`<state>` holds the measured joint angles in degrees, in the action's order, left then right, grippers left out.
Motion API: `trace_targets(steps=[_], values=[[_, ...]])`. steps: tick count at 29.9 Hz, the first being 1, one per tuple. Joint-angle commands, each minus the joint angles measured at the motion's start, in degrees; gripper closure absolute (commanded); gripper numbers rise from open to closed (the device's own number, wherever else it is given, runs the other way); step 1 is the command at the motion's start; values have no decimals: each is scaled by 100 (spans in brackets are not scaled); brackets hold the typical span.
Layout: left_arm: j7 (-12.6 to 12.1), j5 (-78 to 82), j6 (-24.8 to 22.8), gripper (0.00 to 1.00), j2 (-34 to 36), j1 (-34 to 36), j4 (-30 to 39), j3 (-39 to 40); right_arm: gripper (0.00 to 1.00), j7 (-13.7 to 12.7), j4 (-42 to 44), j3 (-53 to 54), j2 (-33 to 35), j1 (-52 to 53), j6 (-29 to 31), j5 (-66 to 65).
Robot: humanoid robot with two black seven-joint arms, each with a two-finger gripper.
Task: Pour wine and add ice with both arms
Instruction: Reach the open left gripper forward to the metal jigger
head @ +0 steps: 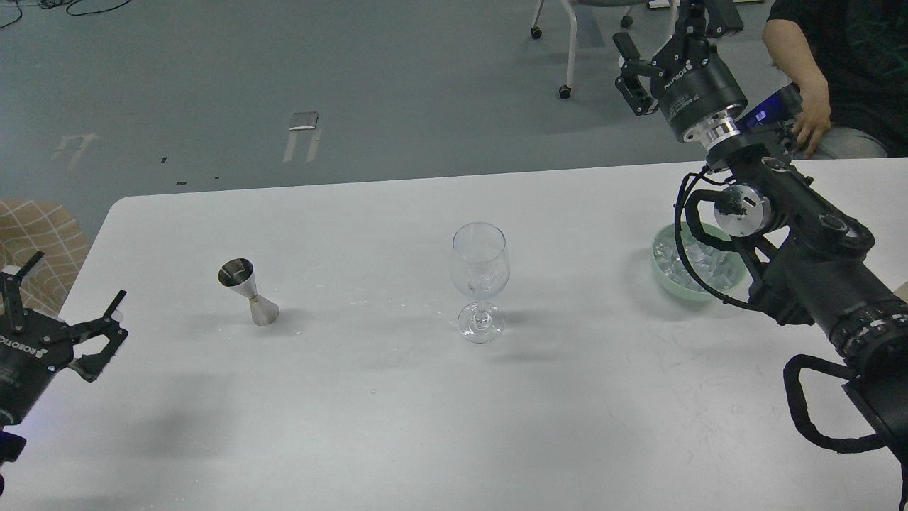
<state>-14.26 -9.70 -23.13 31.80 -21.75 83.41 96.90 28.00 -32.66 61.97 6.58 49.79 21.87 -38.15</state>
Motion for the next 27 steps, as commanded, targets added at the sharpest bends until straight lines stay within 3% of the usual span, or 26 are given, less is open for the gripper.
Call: trace_targets(steps=[1,5,9,12,27], values=[[-383,-6,89,4,-586,-268,307,22,0,0,5,0,1,22,-7,-9],[-612,-6,335,3,-930,-242,334,-40,0,0,5,0,10,-4,-7,-9],[-665,3,1221,2,-1281,152,326,-57,0,0,14,0,-7,-13,-7,-9],[-665,55,1574,2,-1509,486,264,-66,0,0,14,-9,-7,-13,-7,-9],[-657,135,1812,1,-2222,1348,-535,-532,0,0,14,-9,19,-30,-7,-9]])
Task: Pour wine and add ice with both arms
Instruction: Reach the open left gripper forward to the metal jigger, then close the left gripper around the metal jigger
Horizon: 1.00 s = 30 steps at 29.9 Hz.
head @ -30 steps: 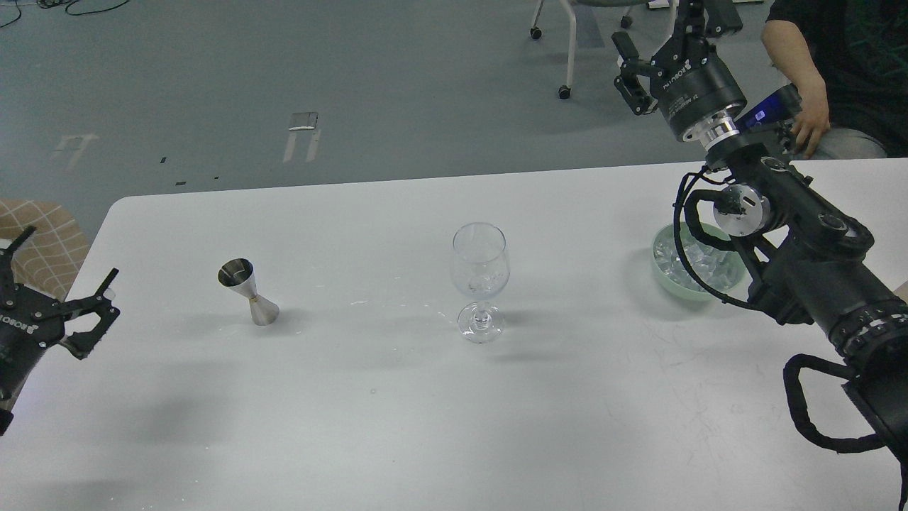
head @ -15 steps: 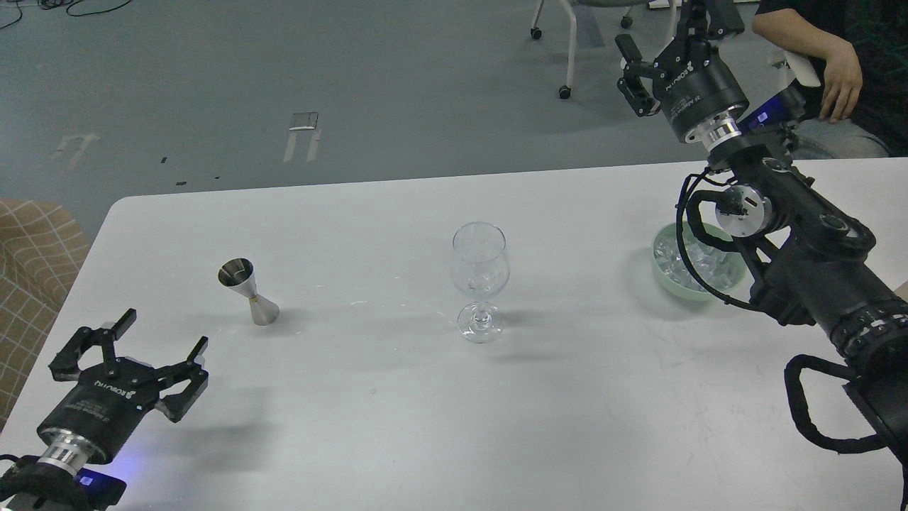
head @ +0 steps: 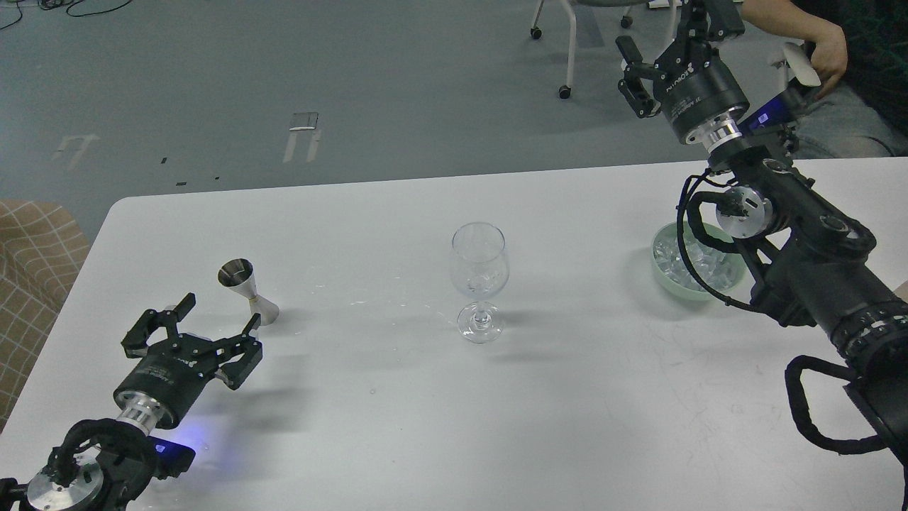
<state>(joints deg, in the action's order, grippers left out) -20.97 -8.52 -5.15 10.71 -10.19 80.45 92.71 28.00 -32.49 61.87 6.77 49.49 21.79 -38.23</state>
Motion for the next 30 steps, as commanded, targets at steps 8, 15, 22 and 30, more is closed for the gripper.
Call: trace_targets(steps=[8,15,22,30], values=[[58,360,-126,1,-289,614,-1013,-139,0,0,-12,0,-18,-9,-8,0],[93,457,-144,1,-298,931,-1242,-139,0,0,-21,0,-18,-71,-8,0],[102,492,-171,1,-298,1168,-1506,-139,0,0,-21,0,-27,-62,-8,0],[287,501,-153,6,-315,1256,-1576,-156,0,0,-47,0,-35,-62,-17,0]])
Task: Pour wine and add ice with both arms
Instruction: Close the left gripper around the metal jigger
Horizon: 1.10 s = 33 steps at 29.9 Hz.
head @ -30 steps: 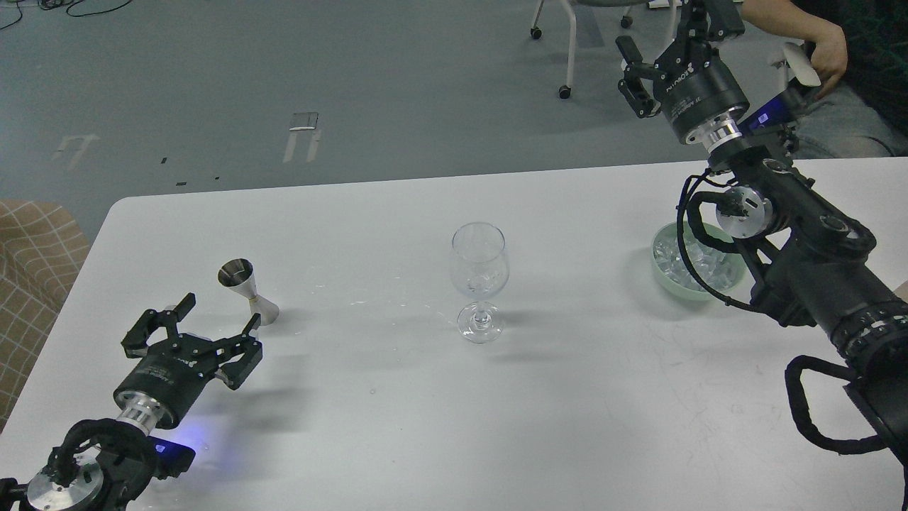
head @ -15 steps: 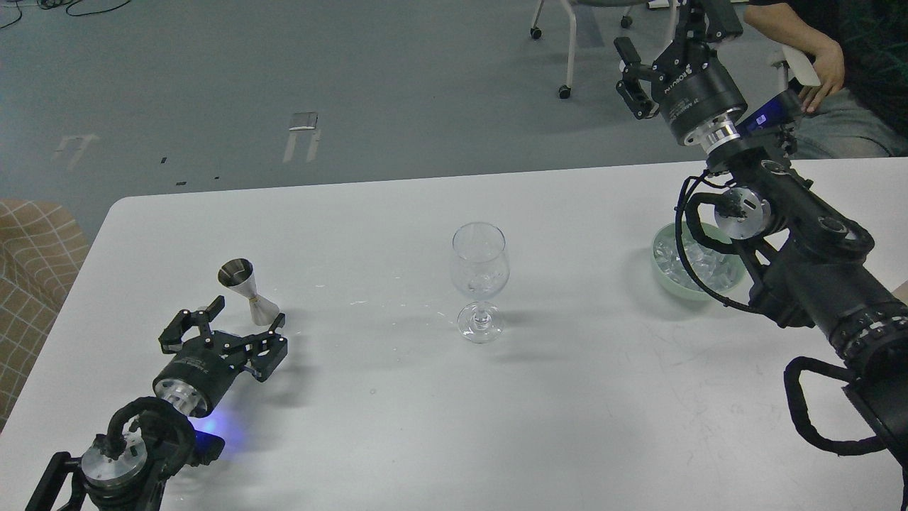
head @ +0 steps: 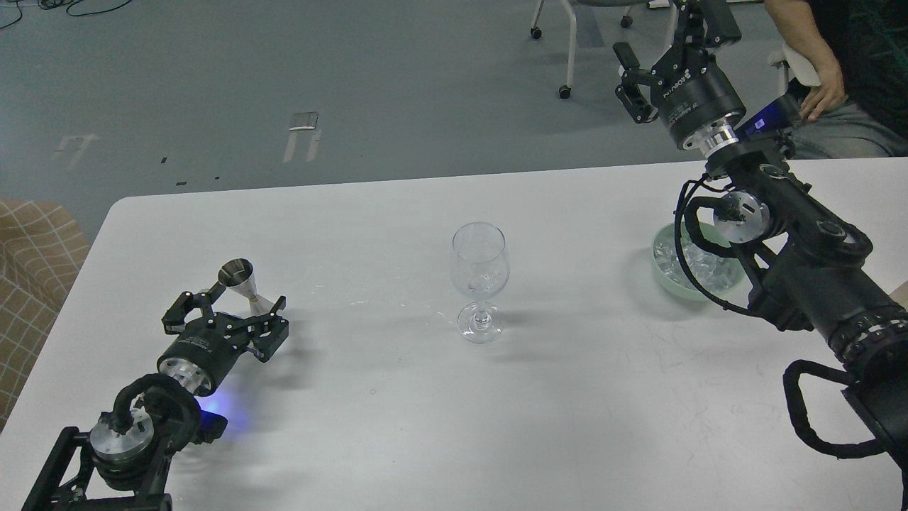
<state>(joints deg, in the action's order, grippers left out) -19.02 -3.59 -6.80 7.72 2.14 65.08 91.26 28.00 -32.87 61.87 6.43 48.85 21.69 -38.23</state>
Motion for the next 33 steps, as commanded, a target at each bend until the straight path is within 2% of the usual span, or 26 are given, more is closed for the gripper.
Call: trace_targets(steps=[1,2,3,5,6,7,8,11,17,21,25,33], values=[[127,16,12,10,-17,58,-83,-11,0,0,-9,9,-1,2,-6,0],[153,17,12,14,-34,93,-101,-20,0,0,-9,0,-1,2,-6,0],[197,17,12,24,-34,145,-170,-64,0,0,-18,0,-1,2,-6,0],[250,8,12,30,1,172,-285,-178,0,0,-18,0,-1,2,-6,0],[267,16,12,41,1,225,-320,-239,0,0,-27,0,-1,2,-6,0],[268,17,12,41,1,225,-320,-240,0,0,-27,0,-1,2,-6,0],[285,17,12,46,1,234,-329,-257,0,0,-27,9,-1,2,-6,0],[303,122,3,48,-17,243,-408,-258,0,0,-27,0,-1,2,-6,0],[417,148,-6,63,-17,260,-444,-266,0,0,-18,0,-10,2,-6,0],[408,157,-111,73,-8,251,-452,-266,0,0,-18,0,-10,-7,-6,-9],[399,157,-436,77,-8,260,-601,-266,0,0,-18,0,-10,-15,-6,-9],[391,157,-454,86,-8,251,-610,-258,0,0,-18,0,-10,-42,-6,-9]])
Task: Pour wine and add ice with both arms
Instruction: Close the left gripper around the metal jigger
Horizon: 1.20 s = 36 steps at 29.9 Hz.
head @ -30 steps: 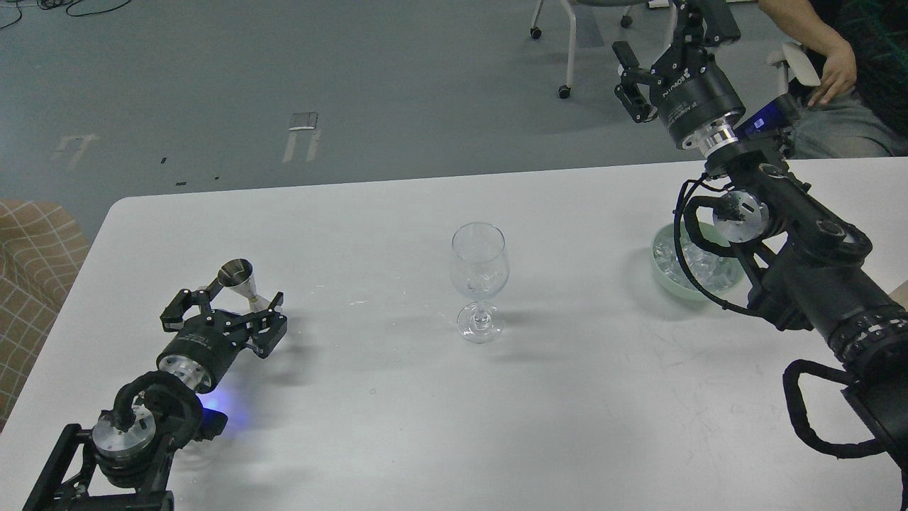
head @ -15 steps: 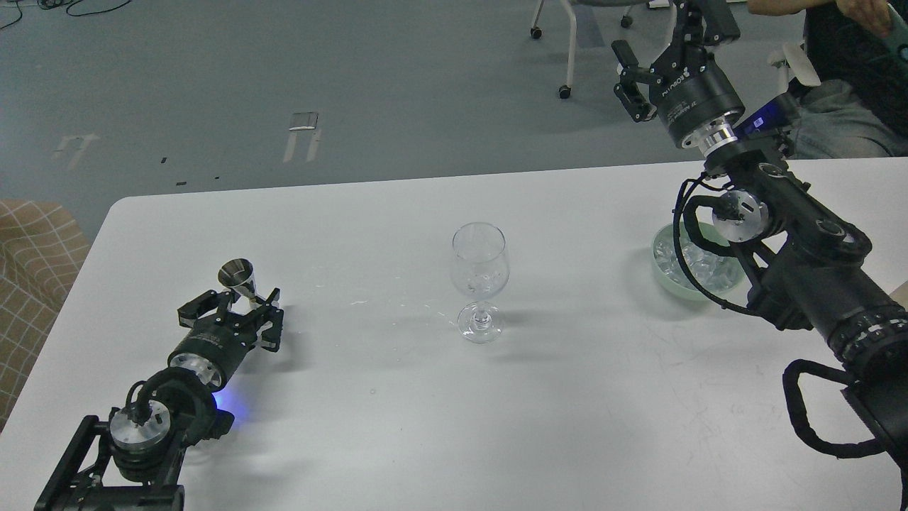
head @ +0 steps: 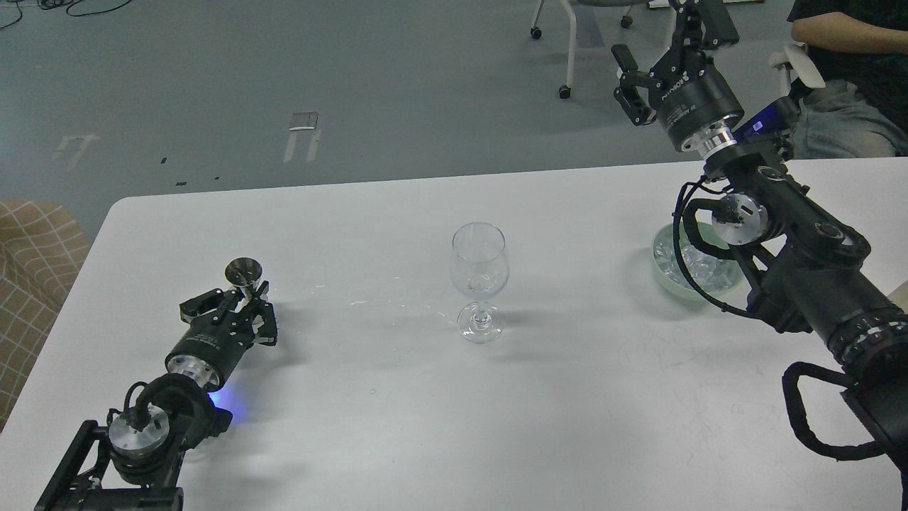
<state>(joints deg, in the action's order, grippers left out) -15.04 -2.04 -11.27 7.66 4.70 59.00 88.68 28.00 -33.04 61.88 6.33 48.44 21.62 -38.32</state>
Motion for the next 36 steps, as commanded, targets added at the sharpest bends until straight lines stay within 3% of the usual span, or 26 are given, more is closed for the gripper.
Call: trace_targets(steps=[1,4,20,25,36], values=[[-17,1,-16,89,8,-4,-2,0,0,0,0,-1,0,-2,0,0],[-52,-7,-77,100,8,-4,-2,9,0,0,0,-1,0,-2,0,0],[-122,-43,-121,100,87,216,147,9,0,0,0,-1,0,-2,0,0],[-421,1,-60,100,342,277,481,-26,0,0,8,-1,0,-10,0,0],[-465,98,335,100,930,444,1263,-852,0,0,0,-1,0,-10,0,0]])
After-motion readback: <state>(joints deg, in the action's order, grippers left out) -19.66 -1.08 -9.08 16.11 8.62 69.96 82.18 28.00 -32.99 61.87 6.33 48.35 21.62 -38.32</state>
